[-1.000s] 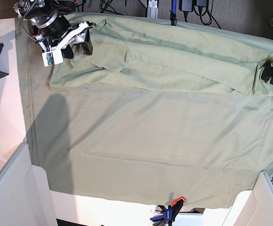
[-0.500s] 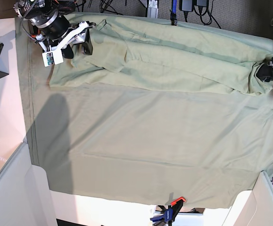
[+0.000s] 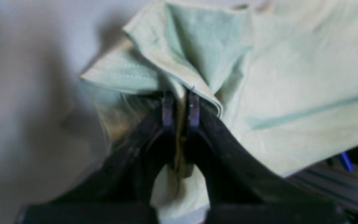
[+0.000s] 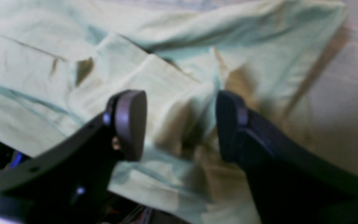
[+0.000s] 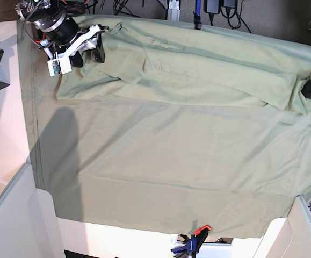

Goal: Fold the T-shirt properly
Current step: 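Release the left gripper and move it over the folded band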

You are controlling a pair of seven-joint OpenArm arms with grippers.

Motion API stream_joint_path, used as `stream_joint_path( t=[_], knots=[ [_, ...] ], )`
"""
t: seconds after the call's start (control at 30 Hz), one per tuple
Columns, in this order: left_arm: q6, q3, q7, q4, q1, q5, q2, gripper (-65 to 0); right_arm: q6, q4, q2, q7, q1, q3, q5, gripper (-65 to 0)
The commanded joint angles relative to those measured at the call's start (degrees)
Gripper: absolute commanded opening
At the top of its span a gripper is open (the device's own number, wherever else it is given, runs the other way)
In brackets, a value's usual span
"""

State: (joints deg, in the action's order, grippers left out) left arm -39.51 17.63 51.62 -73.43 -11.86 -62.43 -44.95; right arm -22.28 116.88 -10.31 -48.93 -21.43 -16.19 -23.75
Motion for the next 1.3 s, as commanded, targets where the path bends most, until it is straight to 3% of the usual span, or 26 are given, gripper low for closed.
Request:
stream_joint_path(
  t=[0.0, 0.5, 0.7, 0.87, 1.1, 1.27],
  knots=[
    [-0.5, 2.2, -1.0, -1.7, 0.6, -0.8, -2.1, -65.0, 0.0, 1.0, -0.3, 1.2, 0.1, -0.3, -0.7, -29.9],
    [-0.5, 4.2, 1.8, -15.9, -1.9, -5.3, -3.3, -65.0, 0.0, 1.0, -0.3, 1.4, 0.1, -0.3, -0.7, -29.9],
    [-0.5, 4.0, 2.0, -34.2, -8.2, -7.4, 1.4, -65.0, 0.0, 1.0, -0.3, 2.4, 0.1, -0.3, -0.7, -29.9],
    [-0.5, 2.1, -5.6, -44.0, -8.9, 2.1, 8.3, -65.0, 0.0, 1.0, -0.3, 2.4, 0.1, -0.3, -0.7, -29.9],
    [-0.5, -11.3, -10.6, -43.7, -8.4, 13.4, 15.8, -65.0, 0.0, 1.0, -0.3, 2.5, 0.3, -0.3, -0.7, -29.9],
    [-0.5, -16.0, -13.4, -43.2, -5.8, 21.7, 20.5, -65.0, 0.0, 1.0, -0.3, 2.4, -0.1, -0.3, -0.7, -29.9]
  ],
)
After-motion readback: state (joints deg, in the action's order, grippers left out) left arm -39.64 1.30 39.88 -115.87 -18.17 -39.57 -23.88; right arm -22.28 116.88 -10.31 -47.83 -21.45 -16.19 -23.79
